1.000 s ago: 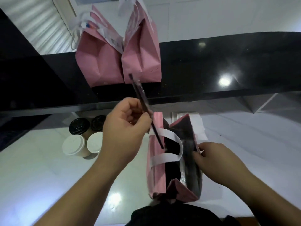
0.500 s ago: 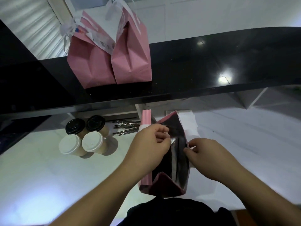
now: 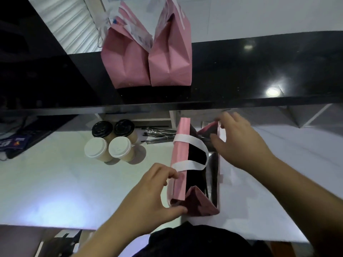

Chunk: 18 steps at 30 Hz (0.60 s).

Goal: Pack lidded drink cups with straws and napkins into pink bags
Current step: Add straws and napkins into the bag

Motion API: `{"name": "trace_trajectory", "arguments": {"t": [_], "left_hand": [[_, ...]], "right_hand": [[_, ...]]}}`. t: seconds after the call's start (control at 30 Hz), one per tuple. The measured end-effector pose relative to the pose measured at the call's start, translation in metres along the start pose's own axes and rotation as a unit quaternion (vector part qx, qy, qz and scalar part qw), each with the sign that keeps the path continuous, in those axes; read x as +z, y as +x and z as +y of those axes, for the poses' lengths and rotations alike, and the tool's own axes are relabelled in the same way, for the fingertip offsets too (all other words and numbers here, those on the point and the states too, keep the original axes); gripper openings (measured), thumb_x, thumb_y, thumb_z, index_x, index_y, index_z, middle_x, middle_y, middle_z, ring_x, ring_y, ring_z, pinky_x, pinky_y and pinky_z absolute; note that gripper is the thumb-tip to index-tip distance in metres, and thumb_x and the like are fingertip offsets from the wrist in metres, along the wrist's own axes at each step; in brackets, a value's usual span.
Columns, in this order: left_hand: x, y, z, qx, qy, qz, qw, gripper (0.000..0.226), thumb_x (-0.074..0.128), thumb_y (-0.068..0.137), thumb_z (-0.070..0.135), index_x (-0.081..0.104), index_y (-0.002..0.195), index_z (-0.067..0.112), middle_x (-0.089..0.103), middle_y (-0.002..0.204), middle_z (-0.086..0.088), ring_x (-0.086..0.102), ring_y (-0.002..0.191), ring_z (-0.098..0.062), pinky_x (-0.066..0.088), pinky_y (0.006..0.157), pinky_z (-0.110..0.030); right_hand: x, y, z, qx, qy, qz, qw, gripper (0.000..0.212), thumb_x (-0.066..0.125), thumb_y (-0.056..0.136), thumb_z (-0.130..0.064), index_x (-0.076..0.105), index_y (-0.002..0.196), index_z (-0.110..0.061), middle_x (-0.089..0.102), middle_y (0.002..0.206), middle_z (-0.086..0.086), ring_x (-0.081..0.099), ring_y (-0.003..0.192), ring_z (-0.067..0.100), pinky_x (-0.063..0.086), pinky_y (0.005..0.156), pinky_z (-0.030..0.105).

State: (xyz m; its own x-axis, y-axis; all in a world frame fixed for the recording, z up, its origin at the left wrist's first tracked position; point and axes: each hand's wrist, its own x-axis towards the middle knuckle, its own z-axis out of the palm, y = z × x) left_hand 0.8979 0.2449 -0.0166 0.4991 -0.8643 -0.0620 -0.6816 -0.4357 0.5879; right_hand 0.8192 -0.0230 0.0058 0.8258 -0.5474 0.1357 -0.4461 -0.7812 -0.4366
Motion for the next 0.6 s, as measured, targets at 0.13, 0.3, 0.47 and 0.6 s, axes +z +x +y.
{"name": "trace_trajectory", "arguments": {"t": [0.13,0.3,0.47,0.6], "left_hand": [[0.014,-0.004,-0.004,0.014,0.011,0.023,1.000,0.049,0.069,0.080,0.058,0.048,0.123,0.048,0.039,0.124,0.030,0.051,0.109,0.006,0.050,0.082,-0.015],[0.013,-0.004,-0.012,-0.034,-0.084,0.097,0.991,0.031,0.070,0.089,0.045,0.057,0.118,0.049,0.056,0.120,0.029,0.061,0.108,0.001,0.050,0.080,-0.012],[0.010,0.006,-0.025,-0.084,-0.158,0.165,0.970,0.021,0.064,0.101,0.024,0.069,0.105,0.043,0.072,0.102,0.025,0.069,0.097,0.000,0.052,0.074,-0.011],[0.001,0.034,-0.041,-0.129,-0.179,0.199,0.955,0.022,0.060,0.104,0.025,0.071,0.097,0.043,0.073,0.094,0.024,0.067,0.090,0.003,0.047,0.065,-0.010]], "right_hand": [[0.005,0.035,0.002,-0.014,-0.011,-0.078,0.997,0.049,0.063,0.094,-0.034,0.052,0.142,-0.026,0.053,0.144,-0.001,0.049,0.128,0.024,0.047,0.101,0.041],[0.007,0.042,0.017,-0.010,-0.016,-0.141,0.990,0.027,0.063,0.091,-0.029,0.066,0.117,-0.024,0.060,0.112,-0.001,0.057,0.100,0.021,0.047,0.080,0.034],[0.002,0.018,0.035,0.026,-0.020,-0.120,0.992,0.013,0.061,0.093,-0.024,0.072,0.099,-0.024,0.066,0.097,0.000,0.060,0.082,0.023,0.050,0.068,0.035],[-0.006,-0.012,0.043,0.050,-0.011,-0.140,0.989,0.017,0.059,0.099,-0.029,0.075,0.103,-0.027,0.071,0.096,-0.006,0.062,0.082,0.017,0.053,0.072,0.037]]}}
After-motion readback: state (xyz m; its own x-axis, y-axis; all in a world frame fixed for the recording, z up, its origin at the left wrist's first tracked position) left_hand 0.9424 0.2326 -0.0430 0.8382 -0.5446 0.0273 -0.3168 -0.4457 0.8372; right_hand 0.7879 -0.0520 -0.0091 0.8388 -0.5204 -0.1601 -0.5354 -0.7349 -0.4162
